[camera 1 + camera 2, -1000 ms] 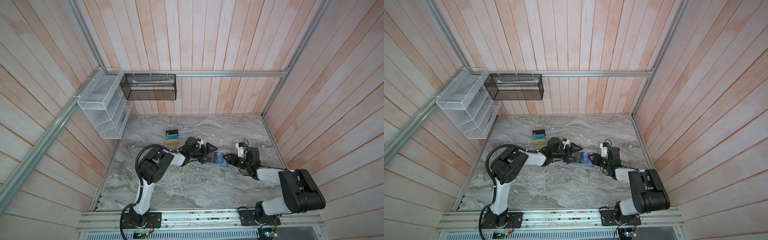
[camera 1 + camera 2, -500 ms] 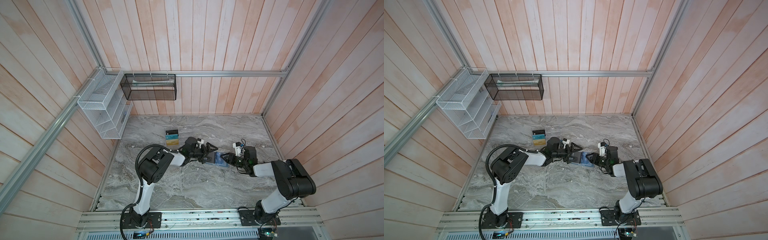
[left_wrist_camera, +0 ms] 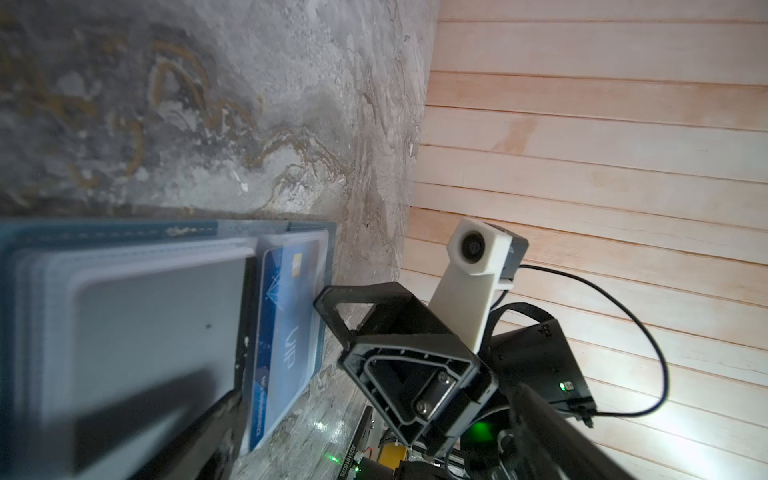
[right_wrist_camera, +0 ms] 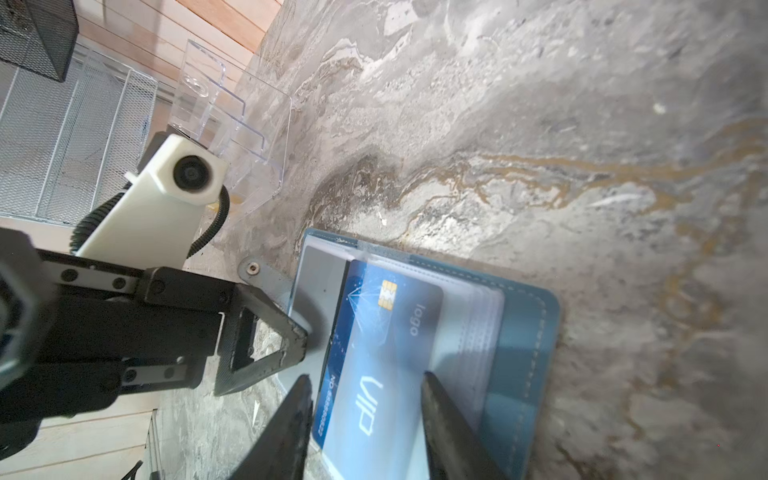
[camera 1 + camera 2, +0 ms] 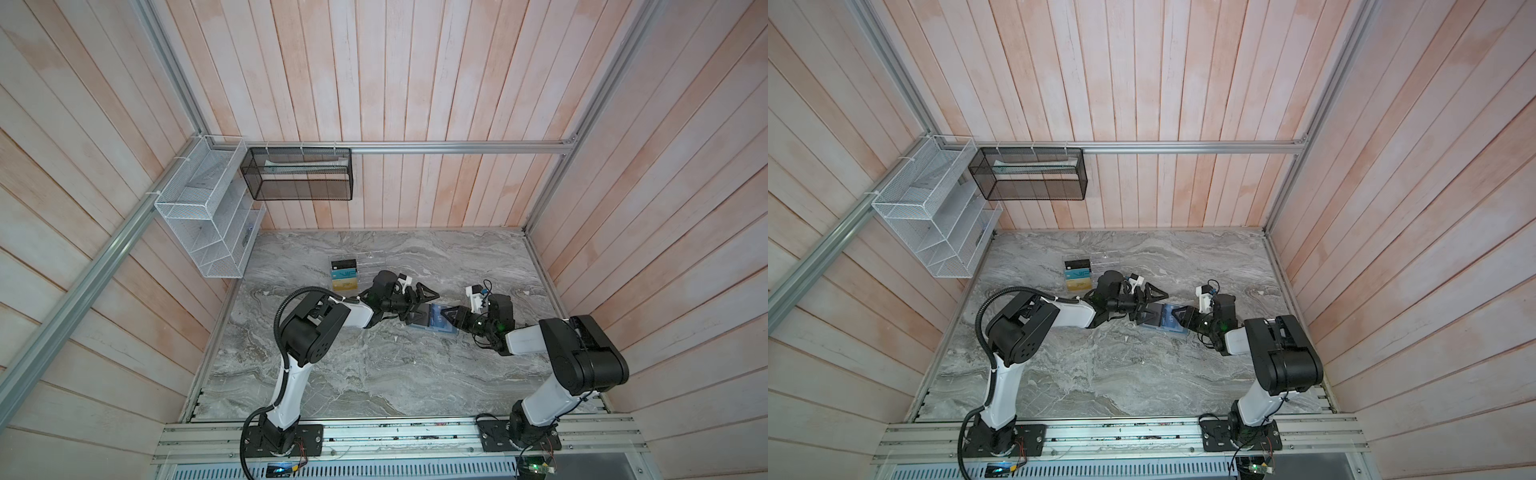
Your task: Take the credit cards out of the card holder
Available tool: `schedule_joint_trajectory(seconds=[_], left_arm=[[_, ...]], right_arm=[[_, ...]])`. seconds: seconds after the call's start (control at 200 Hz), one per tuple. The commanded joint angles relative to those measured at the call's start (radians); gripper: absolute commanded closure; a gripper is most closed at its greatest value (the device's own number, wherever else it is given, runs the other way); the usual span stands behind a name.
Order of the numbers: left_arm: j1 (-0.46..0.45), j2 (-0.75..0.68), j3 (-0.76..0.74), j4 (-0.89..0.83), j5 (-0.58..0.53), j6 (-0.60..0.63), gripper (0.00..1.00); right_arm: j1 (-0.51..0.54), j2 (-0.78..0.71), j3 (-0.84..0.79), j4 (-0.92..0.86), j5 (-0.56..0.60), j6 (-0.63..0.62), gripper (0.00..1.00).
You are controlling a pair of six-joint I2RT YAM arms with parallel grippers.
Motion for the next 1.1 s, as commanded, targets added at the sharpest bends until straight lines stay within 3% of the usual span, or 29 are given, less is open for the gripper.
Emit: schedule_joint_trajectory(seconds=[0.0, 0.375, 0.505, 0.945, 1.095], left_arm=[[0.006, 0.035, 0.041, -0.093, 0.011, 0.093, 0.02], [0.000, 0.047, 0.078, -0.287, -0.014, 0.283, 0.07], [-0.007, 0.054, 0.071, -0.286, -0.006, 0.291, 0.13], [-0.027, 0.069, 0.068, -0.244, 0.037, 0.266, 0.18], [-0.026, 0.072, 0.051, -0.236, 0.033, 0.267, 0.24]], right_arm=[[-0.004, 0.036, -0.026, -0.043, 0.012, 0.000, 0.56], [-0.004, 0.039, -0.023, -0.039, 0.009, -0.002, 0.57], [-0.003, 0.041, -0.025, -0.034, 0.009, 0.000, 0.57], [-0.004, 0.043, -0.029, -0.023, 0.004, 0.004, 0.58], [-0.004, 0.042, -0.028, -0.021, 0.003, 0.006, 0.58]])
